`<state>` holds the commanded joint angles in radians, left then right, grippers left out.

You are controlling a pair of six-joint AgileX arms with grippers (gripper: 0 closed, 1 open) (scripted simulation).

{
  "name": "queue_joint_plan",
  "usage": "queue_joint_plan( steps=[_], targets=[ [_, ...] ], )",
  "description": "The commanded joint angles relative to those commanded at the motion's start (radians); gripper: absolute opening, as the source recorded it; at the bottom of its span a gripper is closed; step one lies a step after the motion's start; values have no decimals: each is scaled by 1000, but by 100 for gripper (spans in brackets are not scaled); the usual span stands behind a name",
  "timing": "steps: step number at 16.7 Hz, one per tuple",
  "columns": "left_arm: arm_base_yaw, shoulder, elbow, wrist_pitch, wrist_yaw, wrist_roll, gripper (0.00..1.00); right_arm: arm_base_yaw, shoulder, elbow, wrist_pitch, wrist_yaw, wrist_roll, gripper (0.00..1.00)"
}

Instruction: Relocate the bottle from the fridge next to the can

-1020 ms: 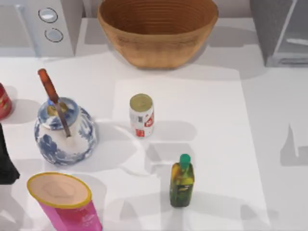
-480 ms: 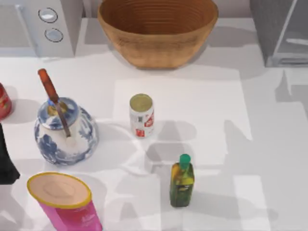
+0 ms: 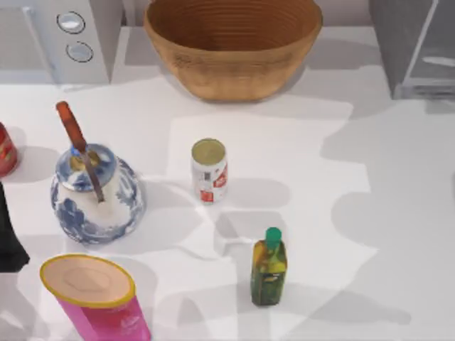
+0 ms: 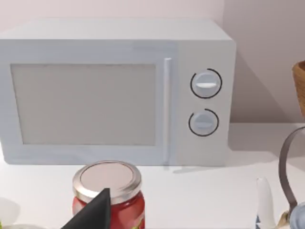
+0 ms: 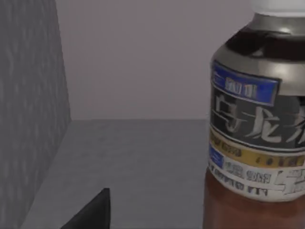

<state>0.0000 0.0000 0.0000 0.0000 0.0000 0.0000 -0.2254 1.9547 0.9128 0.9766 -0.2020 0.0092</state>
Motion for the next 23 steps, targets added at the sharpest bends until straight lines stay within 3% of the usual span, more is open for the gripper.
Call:
queue_joint_plan(
  steps=[9,23],
  targets=[
    [0,0,0,0,0,0,100,-30,157,108,114,-19,1,100],
    [0,0,0,0,0,0,100,0,317,404,-23,12,-1,100]
  ],
)
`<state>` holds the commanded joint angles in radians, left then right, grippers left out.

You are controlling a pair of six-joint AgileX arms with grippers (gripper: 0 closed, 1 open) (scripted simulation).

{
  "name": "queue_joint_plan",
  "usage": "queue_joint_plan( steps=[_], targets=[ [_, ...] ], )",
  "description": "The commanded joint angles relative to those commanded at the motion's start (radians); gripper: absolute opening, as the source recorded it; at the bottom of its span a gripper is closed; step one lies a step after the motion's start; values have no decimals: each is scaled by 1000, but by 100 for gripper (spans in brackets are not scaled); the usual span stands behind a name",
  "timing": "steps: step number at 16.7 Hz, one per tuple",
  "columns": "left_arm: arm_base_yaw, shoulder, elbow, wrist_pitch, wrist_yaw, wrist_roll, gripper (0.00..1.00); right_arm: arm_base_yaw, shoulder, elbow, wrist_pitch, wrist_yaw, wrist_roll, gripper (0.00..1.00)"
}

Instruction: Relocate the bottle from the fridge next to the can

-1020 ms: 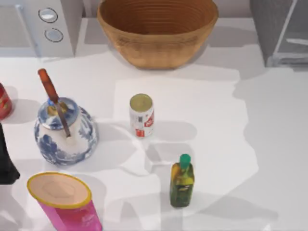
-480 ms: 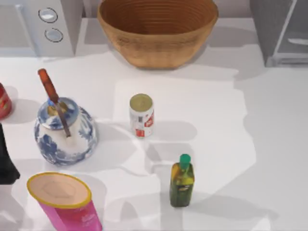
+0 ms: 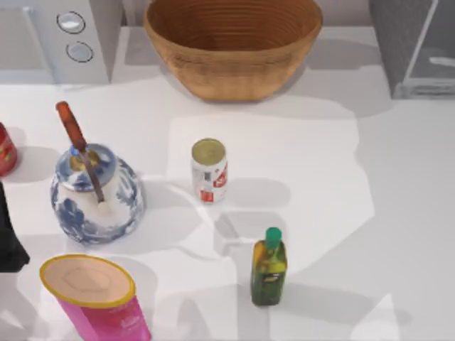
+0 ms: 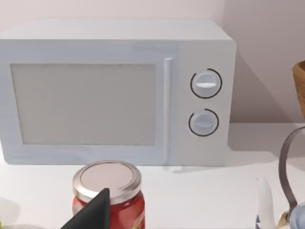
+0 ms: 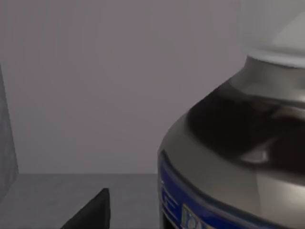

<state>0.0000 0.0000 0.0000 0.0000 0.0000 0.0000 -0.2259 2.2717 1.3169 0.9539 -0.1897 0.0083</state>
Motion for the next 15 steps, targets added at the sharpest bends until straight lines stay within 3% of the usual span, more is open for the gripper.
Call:
queue_joint_plan(
  steps=[2,15],
  targets=[
    [0,0,0,0,0,0,100,0,0,0,0,0,0,100],
    [0,0,0,0,0,0,100,0,0,0,0,0,0,2]
  ],
)
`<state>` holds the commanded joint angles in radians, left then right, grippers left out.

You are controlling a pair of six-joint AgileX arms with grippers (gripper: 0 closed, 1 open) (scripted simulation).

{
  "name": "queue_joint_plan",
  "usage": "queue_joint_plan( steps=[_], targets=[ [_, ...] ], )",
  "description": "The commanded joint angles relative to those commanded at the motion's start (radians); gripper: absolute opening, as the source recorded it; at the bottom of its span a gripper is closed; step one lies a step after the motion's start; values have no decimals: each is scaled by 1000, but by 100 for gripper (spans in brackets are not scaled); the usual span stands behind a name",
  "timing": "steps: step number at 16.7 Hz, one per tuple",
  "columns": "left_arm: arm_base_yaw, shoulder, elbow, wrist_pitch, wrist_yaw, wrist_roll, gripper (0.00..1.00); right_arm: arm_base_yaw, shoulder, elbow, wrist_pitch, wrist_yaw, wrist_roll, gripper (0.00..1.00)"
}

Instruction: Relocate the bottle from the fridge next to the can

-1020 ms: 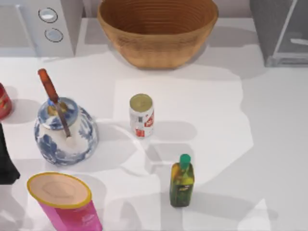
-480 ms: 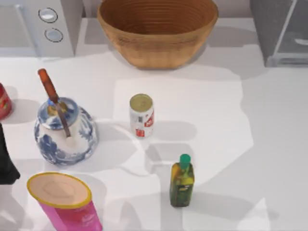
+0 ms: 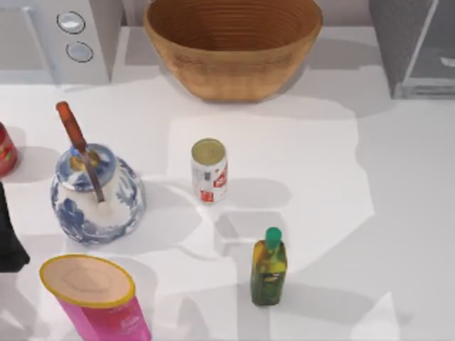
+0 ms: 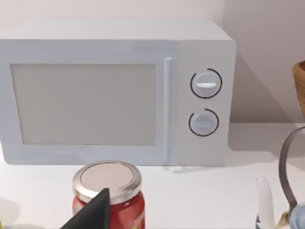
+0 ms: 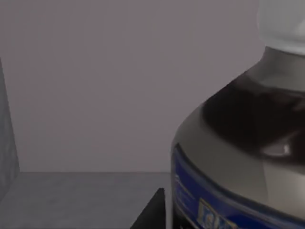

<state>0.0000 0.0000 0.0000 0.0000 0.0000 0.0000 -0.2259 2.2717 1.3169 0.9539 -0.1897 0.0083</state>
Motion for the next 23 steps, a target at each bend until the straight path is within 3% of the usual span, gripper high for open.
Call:
queue_joint_plan(
  steps=[10,17,23],
  targets=[
    [0,0,0,0,0,0,100,-4,-5,1,-4,0,2,0],
    [0,0,0,0,0,0,100,-3,-112,44,-156,-2,2,0],
    [0,0,0,0,0,0,100,-7,-124,27,-149,-4,4,0]
  ],
)
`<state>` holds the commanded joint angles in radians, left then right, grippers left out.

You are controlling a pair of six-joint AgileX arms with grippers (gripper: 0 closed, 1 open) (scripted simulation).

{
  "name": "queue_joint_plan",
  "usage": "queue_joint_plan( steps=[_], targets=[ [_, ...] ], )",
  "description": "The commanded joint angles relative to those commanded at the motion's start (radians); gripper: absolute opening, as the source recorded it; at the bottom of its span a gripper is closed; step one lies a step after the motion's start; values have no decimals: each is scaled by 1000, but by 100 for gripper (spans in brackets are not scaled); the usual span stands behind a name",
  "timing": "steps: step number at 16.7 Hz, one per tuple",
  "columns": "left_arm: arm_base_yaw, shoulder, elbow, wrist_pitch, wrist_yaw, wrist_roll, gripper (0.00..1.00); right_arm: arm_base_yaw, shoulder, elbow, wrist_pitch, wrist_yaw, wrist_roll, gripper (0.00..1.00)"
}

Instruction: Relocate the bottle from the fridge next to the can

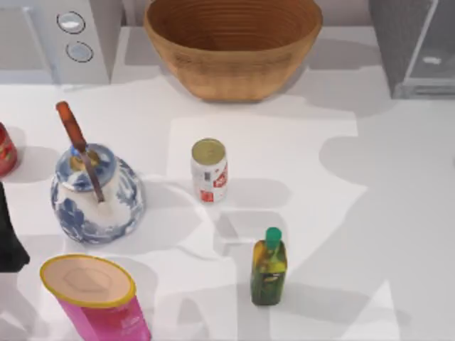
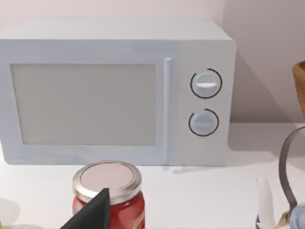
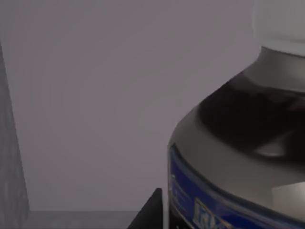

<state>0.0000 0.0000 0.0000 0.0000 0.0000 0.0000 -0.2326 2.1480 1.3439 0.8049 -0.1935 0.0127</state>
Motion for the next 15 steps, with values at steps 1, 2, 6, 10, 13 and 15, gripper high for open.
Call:
queue_joint_plan(
  steps=[1,2,6,10,13,15],
  targets=[
    [0,0,0,0,0,0,100,-4,-19,-23,9,-3,1,0],
    [0,0,0,0,0,0,100,-10,-44,-56,21,-8,1,0],
    [0,0,0,0,0,0,100,-39,-185,-288,89,-40,3,0],
    [0,0,0,0,0,0,100,-69,-339,-533,165,-75,2,0],
    [0,0,0,0,0,0,100,-83,-405,-612,200,-90,2,0],
    [0,0,0,0,0,0,100,-84,-410,-617,203,-91,2,0]
  ],
)
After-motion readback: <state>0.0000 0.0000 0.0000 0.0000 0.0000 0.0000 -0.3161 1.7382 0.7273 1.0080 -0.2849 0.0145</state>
